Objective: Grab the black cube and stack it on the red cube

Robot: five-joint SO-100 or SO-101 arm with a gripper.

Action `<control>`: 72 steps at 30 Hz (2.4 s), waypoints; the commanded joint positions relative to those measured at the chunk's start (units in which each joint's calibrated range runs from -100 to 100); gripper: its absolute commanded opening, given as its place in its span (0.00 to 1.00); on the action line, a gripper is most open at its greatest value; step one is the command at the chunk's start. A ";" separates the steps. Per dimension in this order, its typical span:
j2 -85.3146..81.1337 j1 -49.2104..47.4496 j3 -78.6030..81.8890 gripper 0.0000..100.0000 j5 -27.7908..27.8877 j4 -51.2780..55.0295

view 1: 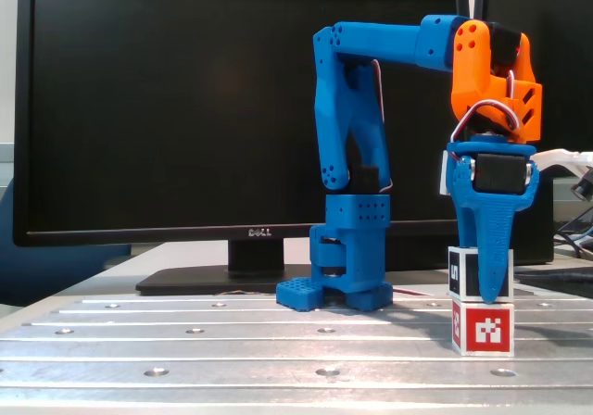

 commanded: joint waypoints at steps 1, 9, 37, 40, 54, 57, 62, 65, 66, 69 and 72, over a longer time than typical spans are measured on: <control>-0.19 0.15 -2.26 0.23 -0.19 0.55; -0.28 0.15 -2.35 0.35 0.08 2.69; -0.28 12.71 -26.14 0.29 16.02 24.50; -0.28 17.80 -26.05 0.21 20.91 24.33; -1.86 33.38 -24.06 0.14 32.85 19.96; -5.04 33.38 -19.00 0.14 32.85 16.37; -12.89 32.79 -7.06 0.14 32.38 8.68; -17.40 32.79 -0.36 0.14 31.32 4.49; -18.91 32.79 1.45 0.14 30.75 3.12; -24.09 32.79 7.24 0.14 30.48 -0.13; -28.76 32.86 12.94 0.14 30.48 -3.21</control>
